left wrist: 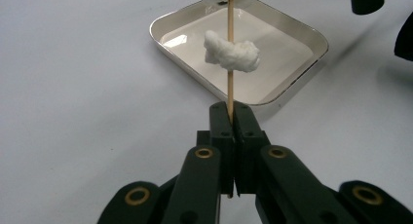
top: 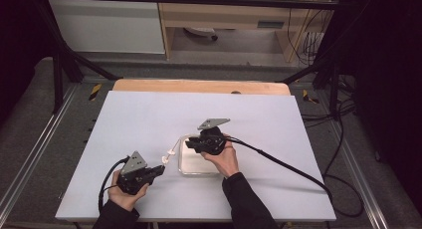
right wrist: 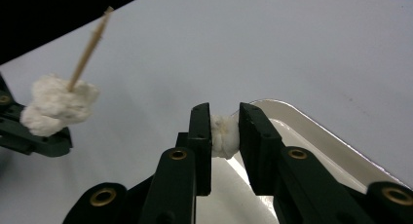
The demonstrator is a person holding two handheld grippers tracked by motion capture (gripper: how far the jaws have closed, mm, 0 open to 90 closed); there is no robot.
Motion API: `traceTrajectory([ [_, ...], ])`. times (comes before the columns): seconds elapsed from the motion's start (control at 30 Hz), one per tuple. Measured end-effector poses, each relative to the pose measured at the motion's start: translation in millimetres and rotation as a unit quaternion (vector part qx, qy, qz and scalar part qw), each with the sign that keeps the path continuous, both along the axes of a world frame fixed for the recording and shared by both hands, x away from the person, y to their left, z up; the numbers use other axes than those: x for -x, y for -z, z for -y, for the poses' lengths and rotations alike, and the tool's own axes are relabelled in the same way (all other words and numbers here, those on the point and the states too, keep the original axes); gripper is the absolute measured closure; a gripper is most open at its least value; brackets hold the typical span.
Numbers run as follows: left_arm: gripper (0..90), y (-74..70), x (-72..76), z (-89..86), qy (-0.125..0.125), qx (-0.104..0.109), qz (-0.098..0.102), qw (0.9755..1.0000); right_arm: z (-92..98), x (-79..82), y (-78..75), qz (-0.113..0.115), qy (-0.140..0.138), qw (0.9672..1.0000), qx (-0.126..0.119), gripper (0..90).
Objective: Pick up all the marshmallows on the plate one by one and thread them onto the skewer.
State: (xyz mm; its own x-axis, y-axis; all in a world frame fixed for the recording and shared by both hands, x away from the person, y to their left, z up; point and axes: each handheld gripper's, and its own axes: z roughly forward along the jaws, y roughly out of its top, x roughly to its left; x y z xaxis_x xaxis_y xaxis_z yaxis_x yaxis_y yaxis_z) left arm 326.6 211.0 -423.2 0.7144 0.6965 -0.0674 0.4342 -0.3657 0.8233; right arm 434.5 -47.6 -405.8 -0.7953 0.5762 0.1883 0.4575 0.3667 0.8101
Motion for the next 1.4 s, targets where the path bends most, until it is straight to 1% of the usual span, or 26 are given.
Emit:
traceTrajectory([
  [0.1, 88.8, 0.4, 0.6, 2.0, 0.003, 0.000, 0.000, 1.0000, 9.2, 5.2, -5.0, 0.000, -0.002, 0.9998, -0.018, 75.7],
  [0.33, 88.8, 0.2, 2.4, 5.5, 0.012, 0.001, 0.002, 0.9999, 33.1, 15.0, -11.0, -0.002, -0.002, 0.9986, -0.052, 75.9],
  [0.43, 88.8, 0.3, 2.9, 7.2, 0.015, 0.001, 0.002, 0.9999, 43.2, 18.6, -13.5, -0.007, 0.001, 0.9973, -0.073, 76.2],
  [0.5, 88.7, 0.3, 3.3, 8.2, 0.017, 0.001, 0.002, 0.9999, 49.2, 21.3, -15.8, -0.008, 0.001, 0.9967, -0.081, 76.2],
  [0.7, 88.8, 0.5, 4.5, 10.9, 0.022, 0.001, 0.004, 0.9997, 63.5, 27.5, -27.0, -0.006, -0.002, 0.9927, -0.120, 76.2],
  [0.8, 88.7, 0.5, 5.0, 12.3, 0.026, 0.000, 0.005, 0.9997, 66.8, 29.8, -33.0, -0.004, -0.008, 0.9908, -0.135, 76.2],
  [0.9, 88.8, 0.4, 5.9, 13.8, 0.029, 0.000, 0.007, 0.9996, 68.8, 30.3, -37.2, -0.009, -0.012, 0.9885, -0.151, 76.2],
  [1.07, 88.8, 0.3, 7.4, 16.4, 0.034, 0.000, 0.010, 0.9994, 70.4, 29.9, -40.8, -0.013, -0.015, 0.9857, -0.167, 76.3],
  [1.2, 88.8, 0.0, 8.4, 18.6, 0.042, -0.003, 0.013, 0.9990, 71.0, 29.5, -43.9, -0.017, -0.020, 0.9824, -0.185, 76.4],
  [1.33, 88.7, -0.2, 9.6, 20.6, 0.046, -0.002, 0.017, 0.9988, 68.2, 29.1, -46.8, -0.020, -0.026, 0.9810, -0.191, 76.5],
  [1.4, 88.7, -0.3, 9.9, 21.1, 0.048, -0.005, 0.017, 0.9987, 65.0, 28.6, -47.5, -0.024, -0.030, 0.9809, -0.191, 76.5],
])
